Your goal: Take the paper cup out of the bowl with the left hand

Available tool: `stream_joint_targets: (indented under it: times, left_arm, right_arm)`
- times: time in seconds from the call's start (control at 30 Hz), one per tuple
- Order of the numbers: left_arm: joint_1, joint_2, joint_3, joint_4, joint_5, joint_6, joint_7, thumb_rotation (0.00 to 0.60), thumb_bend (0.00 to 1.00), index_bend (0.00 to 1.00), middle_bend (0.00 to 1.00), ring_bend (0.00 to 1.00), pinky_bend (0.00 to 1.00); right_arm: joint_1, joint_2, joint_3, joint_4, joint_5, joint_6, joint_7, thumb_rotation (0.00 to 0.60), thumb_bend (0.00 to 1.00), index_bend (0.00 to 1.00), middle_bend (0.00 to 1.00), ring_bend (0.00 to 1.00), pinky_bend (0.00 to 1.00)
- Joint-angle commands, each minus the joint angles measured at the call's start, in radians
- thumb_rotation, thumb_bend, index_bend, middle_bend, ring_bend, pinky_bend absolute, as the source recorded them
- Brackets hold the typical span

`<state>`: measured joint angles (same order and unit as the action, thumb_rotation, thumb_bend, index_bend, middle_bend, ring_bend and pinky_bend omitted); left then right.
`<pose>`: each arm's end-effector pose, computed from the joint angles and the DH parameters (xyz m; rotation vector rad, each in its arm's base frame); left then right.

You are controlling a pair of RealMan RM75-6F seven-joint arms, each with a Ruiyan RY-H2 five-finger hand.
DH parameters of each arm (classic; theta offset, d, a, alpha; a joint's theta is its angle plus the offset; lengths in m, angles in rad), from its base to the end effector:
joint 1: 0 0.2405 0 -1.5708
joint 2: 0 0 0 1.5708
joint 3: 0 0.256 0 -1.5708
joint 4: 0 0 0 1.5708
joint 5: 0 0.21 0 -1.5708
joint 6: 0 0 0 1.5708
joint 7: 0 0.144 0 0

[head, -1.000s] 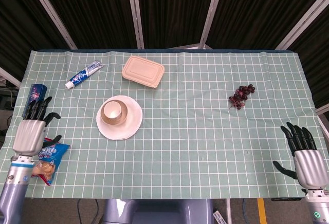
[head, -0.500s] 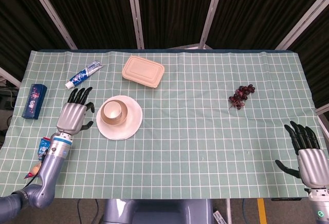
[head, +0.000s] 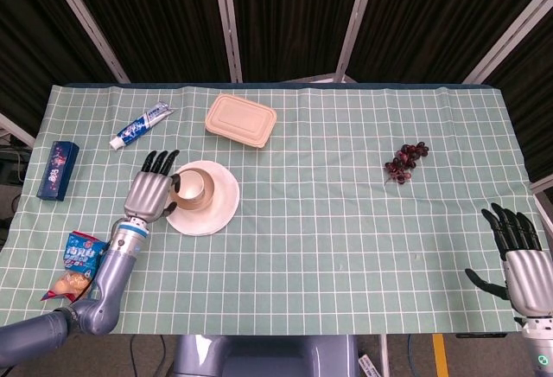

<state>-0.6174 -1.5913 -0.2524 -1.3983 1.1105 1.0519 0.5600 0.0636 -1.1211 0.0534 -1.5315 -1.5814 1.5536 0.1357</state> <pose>-0.1873 0.3480 0.0019 -1.6967 -0.7836 -0.7875 -0.3150 -0.1755 0.1707 1.3829 -0.8754 1.0218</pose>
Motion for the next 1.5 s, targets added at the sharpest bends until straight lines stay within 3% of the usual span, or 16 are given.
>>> stream_joint_targets:
  times: [0.03, 0.3, 0.57, 0.83, 1.03, 1.2, 1.4, 1.5]
  left_arm:
    - [-0.011, -0.014, 0.004, 0.017, 0.000, 0.003, -0.005, 0.600, 0.29, 0.53, 0.00, 0.00, 0.00]
    - [-0.035, -0.042, 0.016, 0.065, -0.011, -0.003, -0.011, 0.600, 0.34, 0.55, 0.00, 0.00, 0.00]
    - [-0.045, -0.051, 0.025, 0.071, -0.034, -0.003, 0.001, 0.600, 0.55, 0.58, 0.00, 0.00, 0.00]
    - [-0.012, 0.023, 0.056, -0.036, 0.019, 0.060, -0.022, 0.600, 0.62, 0.58, 0.00, 0.00, 0.00]
    - [0.044, 0.150, 0.128, -0.221, 0.122, 0.122, -0.029, 0.600, 0.62, 0.58, 0.00, 0.00, 0.00]
    - [0.103, 0.247, 0.229, -0.372, 0.253, 0.184, -0.012, 0.600, 0.62, 0.58, 0.00, 0.00, 0.00]
    - [0.144, 0.287, 0.322, -0.436, 0.346, 0.186, -0.002, 0.600, 0.62, 0.58, 0.00, 0.00, 0.00]
    - [0.147, 0.266, 0.335, -0.424, 0.356, 0.165, -0.004, 0.600, 0.62, 0.58, 0.00, 0.00, 0.00]
  right_arm:
    - [0.001, -0.001, -0.001, 0.001, 0.000, -0.003, 0.000, 0.600, 0.07, 0.02, 0.00, 0.00, 0.00]
    - [0.002, -0.006, -0.005, 0.001, -0.004, -0.006, -0.006, 0.600, 0.07, 0.02, 0.00, 0.00, 0.00]
    - [0.002, -0.005, -0.005, 0.002, -0.005, -0.005, -0.004, 0.600, 0.07, 0.02, 0.00, 0.00, 0.00]
    - [-0.001, -0.004, -0.004, 0.002, -0.005, 0.002, -0.002, 0.600, 0.07, 0.02, 0.00, 0.00, 0.00]
    - [-0.003, -0.005, -0.006, -0.001, -0.011, 0.008, -0.010, 0.600, 0.07, 0.02, 0.00, 0.00, 0.00]
    - [-0.005, -0.006, -0.009, -0.007, -0.020, 0.015, -0.021, 0.600, 0.07, 0.02, 0.00, 0.00, 0.00]
    - [-0.007, -0.009, -0.012, -0.012, -0.028, 0.019, -0.034, 0.600, 0.07, 0.02, 0.00, 0.00, 0.00]
    - [-0.008, -0.009, -0.013, -0.015, -0.029, 0.021, -0.037, 0.600, 0.07, 0.02, 0.00, 0.00, 0.00]
